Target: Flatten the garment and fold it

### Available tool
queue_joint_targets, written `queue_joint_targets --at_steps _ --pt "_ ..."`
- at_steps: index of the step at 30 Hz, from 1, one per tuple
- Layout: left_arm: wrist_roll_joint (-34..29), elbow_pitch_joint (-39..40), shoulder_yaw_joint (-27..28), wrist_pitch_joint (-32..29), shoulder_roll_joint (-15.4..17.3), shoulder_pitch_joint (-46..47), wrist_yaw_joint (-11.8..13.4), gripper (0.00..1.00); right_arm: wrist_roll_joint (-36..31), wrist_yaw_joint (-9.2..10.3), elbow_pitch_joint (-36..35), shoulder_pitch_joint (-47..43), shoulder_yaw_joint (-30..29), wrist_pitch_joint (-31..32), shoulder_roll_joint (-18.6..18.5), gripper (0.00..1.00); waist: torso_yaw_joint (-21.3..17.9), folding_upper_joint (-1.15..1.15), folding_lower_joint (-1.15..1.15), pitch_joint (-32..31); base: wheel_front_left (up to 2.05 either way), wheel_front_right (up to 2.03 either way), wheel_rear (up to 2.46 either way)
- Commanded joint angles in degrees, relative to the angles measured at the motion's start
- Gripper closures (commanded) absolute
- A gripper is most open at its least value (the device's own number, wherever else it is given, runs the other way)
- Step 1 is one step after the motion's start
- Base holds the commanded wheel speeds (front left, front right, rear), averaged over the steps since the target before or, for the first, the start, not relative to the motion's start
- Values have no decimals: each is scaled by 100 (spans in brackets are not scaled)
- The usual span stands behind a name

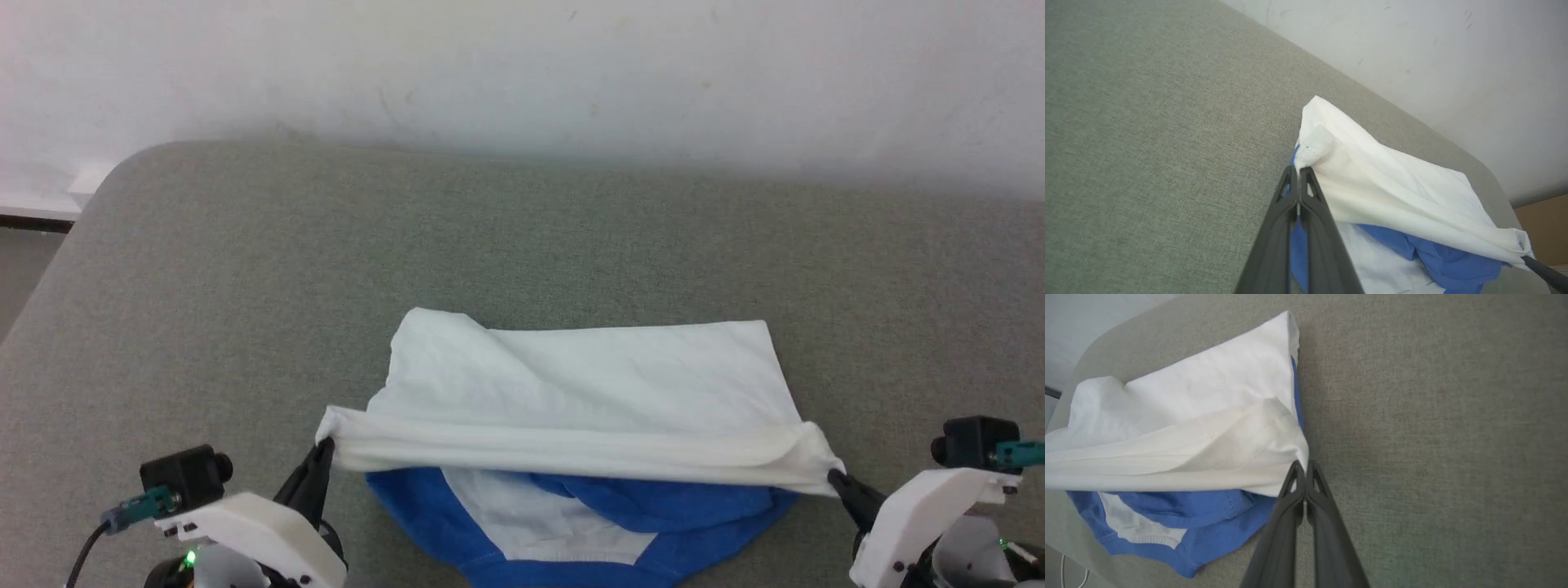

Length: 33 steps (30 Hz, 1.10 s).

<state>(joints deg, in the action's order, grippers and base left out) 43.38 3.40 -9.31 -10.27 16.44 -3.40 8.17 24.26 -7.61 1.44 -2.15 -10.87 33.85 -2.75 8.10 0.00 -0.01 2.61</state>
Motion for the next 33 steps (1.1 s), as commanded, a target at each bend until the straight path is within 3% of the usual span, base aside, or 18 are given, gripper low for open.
queue_joint_targets --at_steps 1,7,14,15,16,17,22,27,31,33 --pt "-4 -1 31 -51 43 -134 90 100 -13 12 53 -113 -15 49 -15 100 -1 0 1 -1 0 0 0" --pt "-79 -237 -118 -493 171 -344 341 100 -128 12 188 -328 -24 233 -14 100 33 0 1 -36 0 0 0" --pt "-27 -647 -294 -736 108 -288 354 100 -196 12 242 -457 106 348 -13 100 2 0 1 -56 0 0 0" --pt "-16 -716 -306 -755 94 -268 359 73 -226 12 249 -465 136 382 -13 94 -9 0 1 -61 0 0 0" --pt "0 -790 -313 -791 85 -255 373 23 -244 12 238 -473 171 415 -13 55 -21 0 1 -70 0 0 0" --pt "12 -849 -323 -830 84 -242 383 0 -232 12 221 -478 186 435 -13 0 -33 0 1 -80 0 0 0" --pt "73 -951 -251 -1011 173 -277 516 0 -130 12 -120 -578 196 655 -13 0 -52 0 1 -186 0 0 0" --pt "37 -612 65 -927 404 -300 735 0 93 12 -818 -481 -171 831 -13 0 -54 0 1 -294 0 0 0" --pt "-111 -201 408 -494 501 -97 910 0 -173 12 -1053 -66 -360 1097 -22 0 -28 0 1 -290 0 0 0" --pt "-320 -25 492 -40 534 95 860 0 -182 12 -943 204 -358 1294 -25 0 -11 0 1 -245 0 0 0"
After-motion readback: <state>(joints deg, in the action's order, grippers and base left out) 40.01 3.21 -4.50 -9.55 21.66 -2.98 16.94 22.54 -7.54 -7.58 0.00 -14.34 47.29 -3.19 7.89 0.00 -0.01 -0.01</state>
